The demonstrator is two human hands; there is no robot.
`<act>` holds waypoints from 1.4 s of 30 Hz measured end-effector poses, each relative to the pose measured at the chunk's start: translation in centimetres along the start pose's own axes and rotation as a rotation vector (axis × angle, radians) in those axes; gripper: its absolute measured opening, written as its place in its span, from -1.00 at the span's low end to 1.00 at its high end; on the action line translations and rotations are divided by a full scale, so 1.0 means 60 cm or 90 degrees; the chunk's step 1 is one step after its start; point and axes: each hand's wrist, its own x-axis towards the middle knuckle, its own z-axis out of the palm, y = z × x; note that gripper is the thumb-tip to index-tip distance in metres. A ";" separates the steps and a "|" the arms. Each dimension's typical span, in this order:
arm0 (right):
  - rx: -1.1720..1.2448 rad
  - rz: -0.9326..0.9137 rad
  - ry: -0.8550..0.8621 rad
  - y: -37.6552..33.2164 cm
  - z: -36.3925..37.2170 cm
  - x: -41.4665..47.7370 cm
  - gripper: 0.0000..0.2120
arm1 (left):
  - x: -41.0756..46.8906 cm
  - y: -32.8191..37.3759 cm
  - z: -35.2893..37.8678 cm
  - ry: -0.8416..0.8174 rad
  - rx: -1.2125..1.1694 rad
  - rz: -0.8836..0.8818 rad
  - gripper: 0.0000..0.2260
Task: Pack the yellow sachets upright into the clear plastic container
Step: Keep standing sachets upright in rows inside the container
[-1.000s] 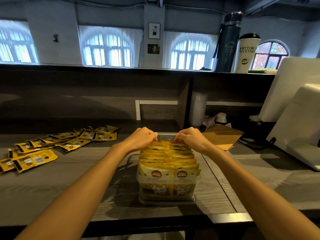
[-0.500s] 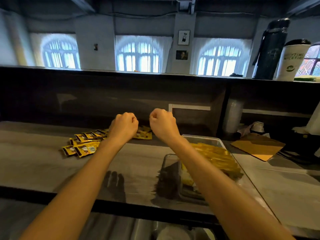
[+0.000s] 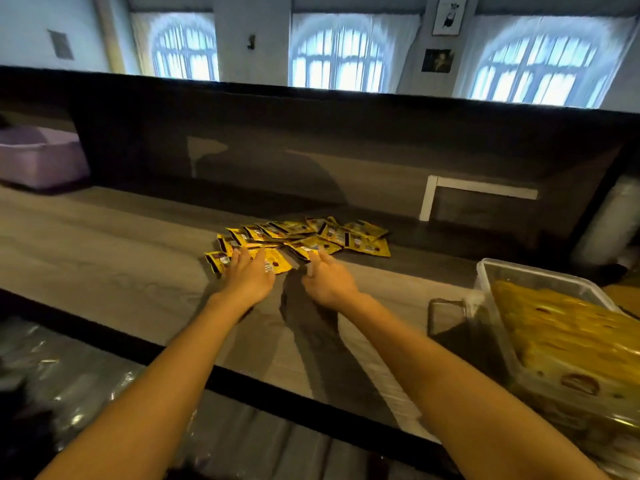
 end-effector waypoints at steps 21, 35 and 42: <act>0.075 0.075 0.091 0.068 -0.038 -0.053 -0.60 | -0.024 0.062 0.034 0.037 0.264 0.152 -0.61; -0.147 0.159 -0.011 0.097 -0.044 -0.183 -0.20 | -0.127 0.126 0.024 0.131 -0.106 0.116 -0.73; -0.169 0.058 -0.102 0.095 -0.075 -0.194 -0.64 | -0.147 0.145 0.011 0.096 -0.427 0.052 -0.72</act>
